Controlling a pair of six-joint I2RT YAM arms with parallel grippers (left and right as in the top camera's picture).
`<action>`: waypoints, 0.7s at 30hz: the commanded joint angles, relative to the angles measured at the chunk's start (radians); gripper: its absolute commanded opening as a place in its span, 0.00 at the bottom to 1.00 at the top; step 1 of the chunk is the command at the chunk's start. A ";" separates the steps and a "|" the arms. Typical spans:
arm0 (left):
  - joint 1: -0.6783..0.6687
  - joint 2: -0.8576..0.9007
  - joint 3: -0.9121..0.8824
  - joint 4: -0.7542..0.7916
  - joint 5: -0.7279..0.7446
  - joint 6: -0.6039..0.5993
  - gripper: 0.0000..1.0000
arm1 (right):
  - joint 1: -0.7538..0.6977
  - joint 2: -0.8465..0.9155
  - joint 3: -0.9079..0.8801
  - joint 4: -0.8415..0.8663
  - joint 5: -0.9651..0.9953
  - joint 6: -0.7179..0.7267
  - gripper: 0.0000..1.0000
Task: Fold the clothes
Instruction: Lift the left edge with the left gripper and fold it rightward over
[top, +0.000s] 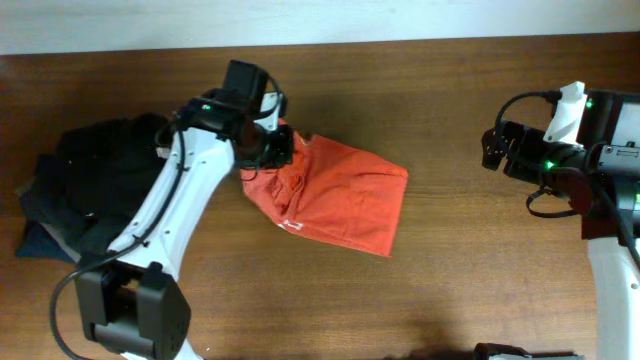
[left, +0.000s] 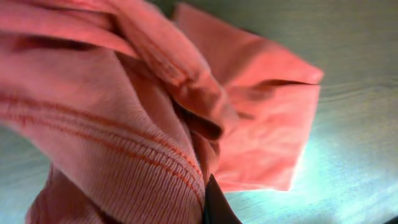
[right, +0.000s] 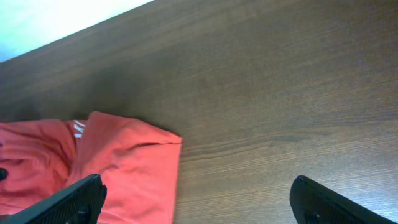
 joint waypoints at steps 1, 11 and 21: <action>-0.092 -0.008 0.033 0.007 -0.072 -0.008 0.01 | -0.005 0.002 0.007 0.003 0.010 -0.002 0.99; -0.377 0.172 0.033 0.072 -0.146 -0.060 0.01 | -0.005 0.002 0.007 0.003 0.010 -0.002 0.99; -0.532 0.312 0.049 0.141 -0.149 -0.073 0.56 | -0.005 0.002 0.006 -0.005 0.010 -0.002 0.99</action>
